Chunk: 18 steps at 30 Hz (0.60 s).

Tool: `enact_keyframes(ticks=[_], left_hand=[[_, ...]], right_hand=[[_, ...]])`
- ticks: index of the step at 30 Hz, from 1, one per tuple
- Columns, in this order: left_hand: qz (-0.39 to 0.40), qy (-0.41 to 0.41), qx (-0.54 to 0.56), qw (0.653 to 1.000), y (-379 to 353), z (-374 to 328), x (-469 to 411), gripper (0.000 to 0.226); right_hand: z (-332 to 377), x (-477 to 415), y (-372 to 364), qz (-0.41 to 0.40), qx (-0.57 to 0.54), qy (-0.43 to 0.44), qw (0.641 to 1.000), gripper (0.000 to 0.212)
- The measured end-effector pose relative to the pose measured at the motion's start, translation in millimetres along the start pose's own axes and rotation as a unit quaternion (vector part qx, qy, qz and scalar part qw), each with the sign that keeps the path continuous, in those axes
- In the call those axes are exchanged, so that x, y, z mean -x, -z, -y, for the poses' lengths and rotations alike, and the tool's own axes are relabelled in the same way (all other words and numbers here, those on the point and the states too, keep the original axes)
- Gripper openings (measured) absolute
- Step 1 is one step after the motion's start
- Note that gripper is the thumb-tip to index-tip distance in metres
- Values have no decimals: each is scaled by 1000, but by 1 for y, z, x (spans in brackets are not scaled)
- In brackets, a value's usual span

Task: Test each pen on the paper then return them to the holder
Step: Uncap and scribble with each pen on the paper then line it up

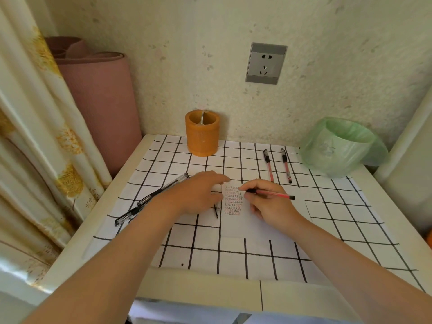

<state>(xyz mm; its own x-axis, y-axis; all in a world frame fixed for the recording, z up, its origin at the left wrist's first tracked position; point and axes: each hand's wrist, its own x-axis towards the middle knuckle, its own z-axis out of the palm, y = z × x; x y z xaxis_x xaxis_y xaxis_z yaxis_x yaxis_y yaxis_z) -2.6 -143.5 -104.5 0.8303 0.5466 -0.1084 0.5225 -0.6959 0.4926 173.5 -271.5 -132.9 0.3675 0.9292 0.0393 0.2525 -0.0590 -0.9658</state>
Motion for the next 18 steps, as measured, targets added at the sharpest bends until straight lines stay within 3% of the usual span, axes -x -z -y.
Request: enact_keyframes(ticks=[5, 11, 15, 18], left_hand=[[-39, 33, 3, 999, 21, 11, 12, 32], [12, 5, -65, 998, 10, 7, 13, 54], [31, -13, -74, 997, 2, 1, 7, 31], [16, 6, -74, 997, 4, -1, 6, 17]], right_hand=[[5, -3, 3, 12, -28, 12, 999, 41], [25, -6, 8, 48, -192, -86, 977, 39], [27, -3, 14, 46, -130, -68, 988, 23], [27, -5, 16, 39, -54, -66, 996, 30]])
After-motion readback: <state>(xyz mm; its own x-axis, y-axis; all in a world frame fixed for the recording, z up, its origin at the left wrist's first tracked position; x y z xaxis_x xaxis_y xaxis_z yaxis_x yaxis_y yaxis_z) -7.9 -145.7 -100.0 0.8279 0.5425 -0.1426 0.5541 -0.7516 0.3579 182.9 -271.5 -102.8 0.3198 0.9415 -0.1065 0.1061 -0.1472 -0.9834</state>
